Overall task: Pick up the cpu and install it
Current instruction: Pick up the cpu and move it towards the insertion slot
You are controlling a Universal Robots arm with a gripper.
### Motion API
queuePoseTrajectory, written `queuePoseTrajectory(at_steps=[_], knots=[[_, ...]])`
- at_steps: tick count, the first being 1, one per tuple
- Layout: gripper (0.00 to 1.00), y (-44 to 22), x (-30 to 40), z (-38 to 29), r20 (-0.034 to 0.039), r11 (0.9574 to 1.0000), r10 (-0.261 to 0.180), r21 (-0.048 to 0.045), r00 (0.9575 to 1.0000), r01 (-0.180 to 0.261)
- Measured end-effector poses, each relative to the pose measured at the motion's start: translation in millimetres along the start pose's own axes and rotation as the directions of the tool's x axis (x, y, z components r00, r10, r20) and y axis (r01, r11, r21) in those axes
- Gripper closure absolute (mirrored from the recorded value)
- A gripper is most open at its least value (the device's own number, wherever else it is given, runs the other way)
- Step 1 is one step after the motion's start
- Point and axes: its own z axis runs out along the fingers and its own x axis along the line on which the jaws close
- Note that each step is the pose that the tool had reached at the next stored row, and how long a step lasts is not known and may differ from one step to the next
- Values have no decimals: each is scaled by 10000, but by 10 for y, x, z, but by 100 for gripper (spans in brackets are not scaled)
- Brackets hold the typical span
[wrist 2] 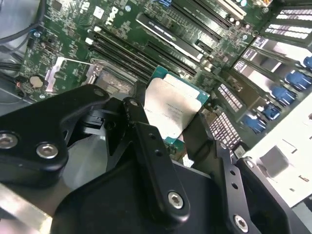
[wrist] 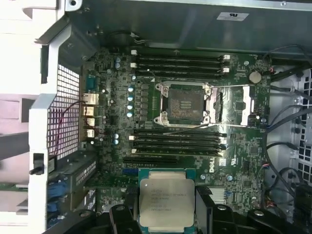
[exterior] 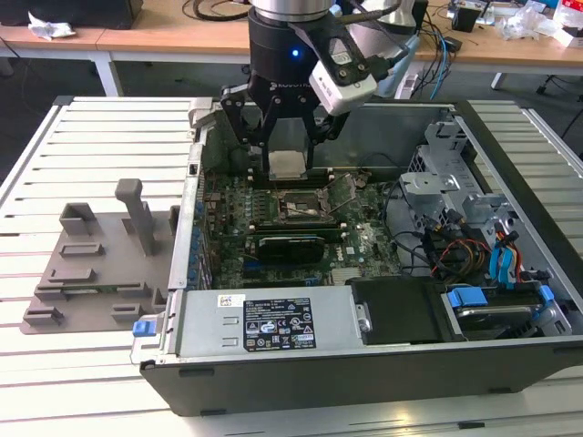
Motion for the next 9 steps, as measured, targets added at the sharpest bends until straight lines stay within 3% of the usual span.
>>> queuePoseTrajectory(at_steps=[5,9], knots=[[45,18,-185,60,-2,10000,-1,20,10000,1],[45,75,-240,124,-3,10000,1,27,10000,-1]])
